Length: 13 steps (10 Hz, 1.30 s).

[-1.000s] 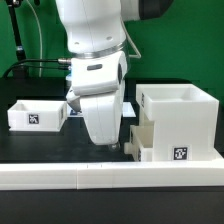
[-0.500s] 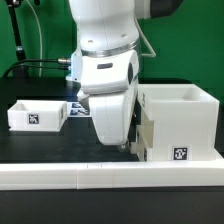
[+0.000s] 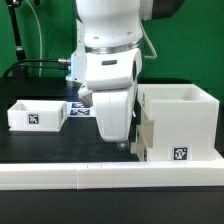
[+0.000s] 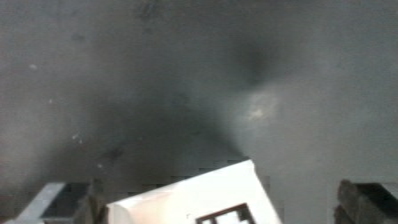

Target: Assemble drawer

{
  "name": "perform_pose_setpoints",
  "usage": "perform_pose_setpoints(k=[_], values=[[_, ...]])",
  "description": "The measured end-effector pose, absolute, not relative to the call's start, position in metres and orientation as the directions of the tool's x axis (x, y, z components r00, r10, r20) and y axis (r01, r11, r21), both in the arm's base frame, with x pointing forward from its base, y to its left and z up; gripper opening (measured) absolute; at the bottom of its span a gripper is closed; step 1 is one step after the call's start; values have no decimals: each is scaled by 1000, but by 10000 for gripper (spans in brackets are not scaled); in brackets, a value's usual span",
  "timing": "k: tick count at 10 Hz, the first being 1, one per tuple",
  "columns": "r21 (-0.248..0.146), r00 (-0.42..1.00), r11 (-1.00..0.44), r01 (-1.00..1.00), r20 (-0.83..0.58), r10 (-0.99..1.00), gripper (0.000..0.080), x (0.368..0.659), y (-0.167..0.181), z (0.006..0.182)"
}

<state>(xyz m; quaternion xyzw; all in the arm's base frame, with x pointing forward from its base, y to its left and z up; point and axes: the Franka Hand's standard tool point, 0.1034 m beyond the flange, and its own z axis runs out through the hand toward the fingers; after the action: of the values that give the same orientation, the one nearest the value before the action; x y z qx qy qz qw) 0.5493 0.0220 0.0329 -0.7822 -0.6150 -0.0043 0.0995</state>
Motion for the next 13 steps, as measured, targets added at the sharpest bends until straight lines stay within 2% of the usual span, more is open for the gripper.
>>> perform_pose_setpoints(k=[6,7,8,13], values=[[-127,305,-293,948,91,948,649,495,-24,68],[-120,310,-299,947,86,947,649,492,-34,80],[-123,307,-296,947,86,948,649,488,-44,80],[-130,326,-314,940,83,942,649,487,-44,77]])
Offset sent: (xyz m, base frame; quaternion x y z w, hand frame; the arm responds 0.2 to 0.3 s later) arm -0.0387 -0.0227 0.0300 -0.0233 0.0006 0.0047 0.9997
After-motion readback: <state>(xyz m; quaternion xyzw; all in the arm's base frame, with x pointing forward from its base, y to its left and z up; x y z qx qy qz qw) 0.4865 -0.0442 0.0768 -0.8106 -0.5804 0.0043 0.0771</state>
